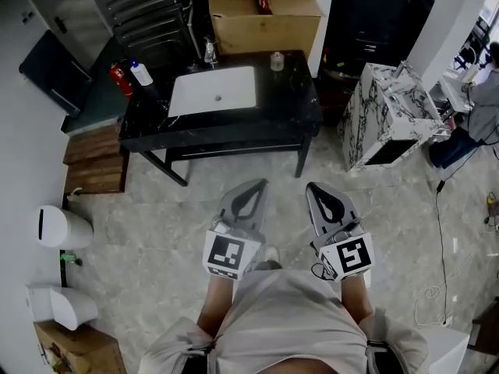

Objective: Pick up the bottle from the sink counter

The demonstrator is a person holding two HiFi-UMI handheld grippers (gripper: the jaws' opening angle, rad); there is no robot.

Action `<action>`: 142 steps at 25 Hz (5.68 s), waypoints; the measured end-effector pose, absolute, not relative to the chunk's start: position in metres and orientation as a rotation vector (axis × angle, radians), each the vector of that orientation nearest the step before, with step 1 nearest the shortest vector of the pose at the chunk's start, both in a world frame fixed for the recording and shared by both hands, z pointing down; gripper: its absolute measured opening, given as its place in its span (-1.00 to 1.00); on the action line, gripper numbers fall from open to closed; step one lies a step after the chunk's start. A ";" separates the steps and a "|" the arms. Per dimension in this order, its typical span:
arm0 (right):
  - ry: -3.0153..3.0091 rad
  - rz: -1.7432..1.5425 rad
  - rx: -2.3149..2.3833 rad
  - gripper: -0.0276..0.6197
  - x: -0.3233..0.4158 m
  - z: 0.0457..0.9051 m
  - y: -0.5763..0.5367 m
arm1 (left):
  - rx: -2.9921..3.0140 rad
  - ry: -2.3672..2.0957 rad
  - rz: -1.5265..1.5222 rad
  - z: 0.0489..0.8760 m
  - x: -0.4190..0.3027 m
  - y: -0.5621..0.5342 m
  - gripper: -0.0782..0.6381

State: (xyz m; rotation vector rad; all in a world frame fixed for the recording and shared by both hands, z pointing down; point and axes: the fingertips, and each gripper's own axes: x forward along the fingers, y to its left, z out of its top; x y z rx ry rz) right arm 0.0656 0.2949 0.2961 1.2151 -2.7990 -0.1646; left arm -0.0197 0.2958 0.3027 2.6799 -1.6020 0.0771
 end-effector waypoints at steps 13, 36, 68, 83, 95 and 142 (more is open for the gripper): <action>-2.769 -0.135 1.271 -0.93 0.043 0.302 0.255 | 2.699 -1.560 0.077 0.305 -0.039 0.255 -0.78; -2.810 -0.112 1.202 -0.93 0.056 0.308 0.146 | 2.654 -1.621 0.128 0.311 -0.024 0.153 -0.78; -2.885 -0.096 1.107 -0.93 0.074 0.305 0.021 | 2.597 -1.748 0.184 0.307 -0.007 0.035 -0.78; -2.855 -0.070 1.145 -0.93 0.056 0.319 -0.033 | 2.603 -1.701 0.145 0.320 -0.027 -0.022 -0.78; -2.803 -0.032 1.188 -0.93 0.031 0.330 -0.103 | 2.618 -1.622 0.159 0.332 -0.051 -0.094 -0.78; -2.591 0.188 1.255 -0.93 0.005 0.415 -0.237 | 2.630 -1.325 0.374 0.444 -0.063 -0.259 -0.77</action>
